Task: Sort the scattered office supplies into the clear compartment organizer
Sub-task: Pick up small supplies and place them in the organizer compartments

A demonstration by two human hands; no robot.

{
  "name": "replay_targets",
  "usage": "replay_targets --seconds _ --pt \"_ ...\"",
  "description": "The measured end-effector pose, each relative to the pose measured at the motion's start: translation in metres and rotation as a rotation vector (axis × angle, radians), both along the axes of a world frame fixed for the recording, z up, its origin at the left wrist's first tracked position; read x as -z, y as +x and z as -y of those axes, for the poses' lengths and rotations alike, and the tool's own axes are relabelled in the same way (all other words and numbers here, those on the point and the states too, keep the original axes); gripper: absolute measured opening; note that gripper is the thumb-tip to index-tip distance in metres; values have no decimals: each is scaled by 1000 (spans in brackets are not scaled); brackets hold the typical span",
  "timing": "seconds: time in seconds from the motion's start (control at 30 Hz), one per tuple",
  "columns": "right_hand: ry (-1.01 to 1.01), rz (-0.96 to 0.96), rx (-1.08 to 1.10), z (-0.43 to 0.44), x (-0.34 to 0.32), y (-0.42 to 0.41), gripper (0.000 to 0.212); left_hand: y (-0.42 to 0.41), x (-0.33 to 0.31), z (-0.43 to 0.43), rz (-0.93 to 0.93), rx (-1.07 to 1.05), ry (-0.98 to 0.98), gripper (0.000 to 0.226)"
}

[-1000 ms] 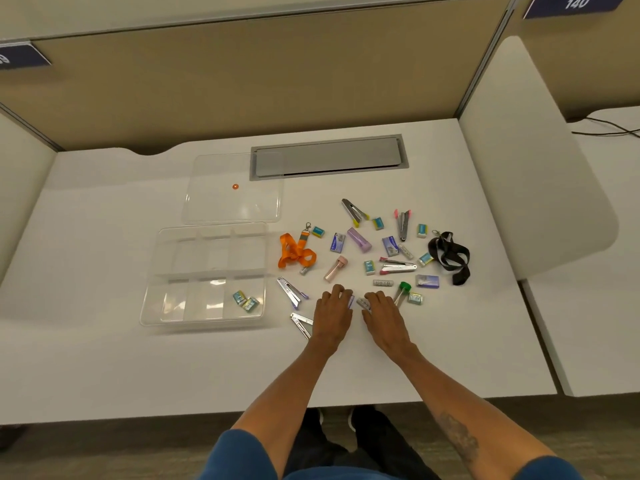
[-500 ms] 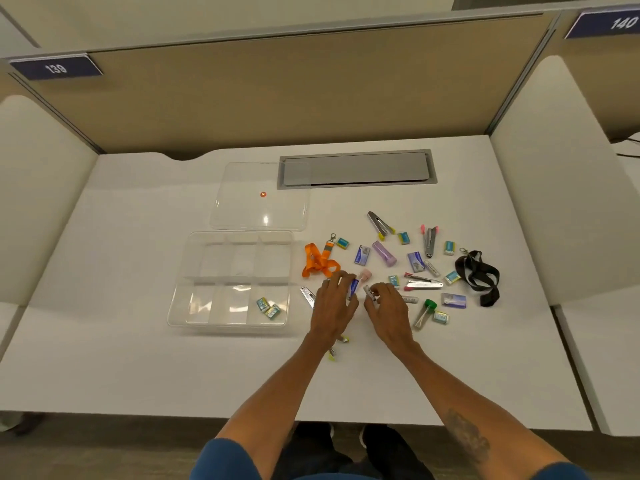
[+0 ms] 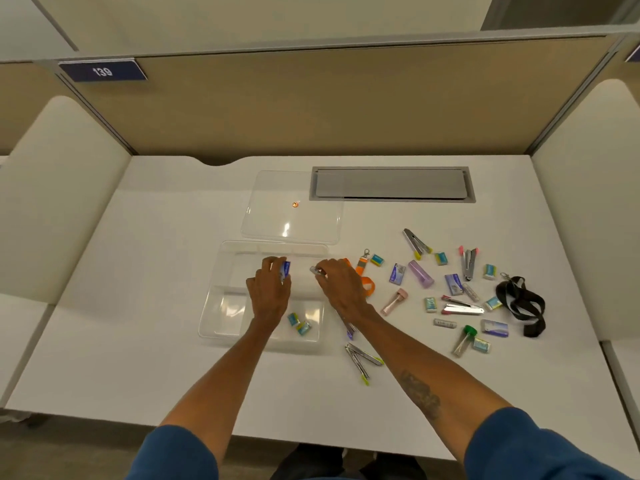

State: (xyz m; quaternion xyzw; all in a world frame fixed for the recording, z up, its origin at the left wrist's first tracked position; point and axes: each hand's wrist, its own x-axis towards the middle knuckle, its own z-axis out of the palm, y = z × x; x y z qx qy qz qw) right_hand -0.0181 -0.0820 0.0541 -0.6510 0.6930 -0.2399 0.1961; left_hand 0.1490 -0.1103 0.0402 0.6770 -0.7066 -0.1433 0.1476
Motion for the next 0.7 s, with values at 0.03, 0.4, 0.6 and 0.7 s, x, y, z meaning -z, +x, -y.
replay_targets --seconds 0.03,0.4,0.6,0.7 --pt "2 -75 -24 6 4 6 13 8 3 5 35 0 28 37" --pt "172 -534 -186 32 31 37 21 37 27 42 183 74 205 34" --pt "175 -499 -187 30 33 36 12 39 31 40 145 76 185 35" --pt "79 -277 -115 27 32 27 14 32 27 35 63 32 125 31"
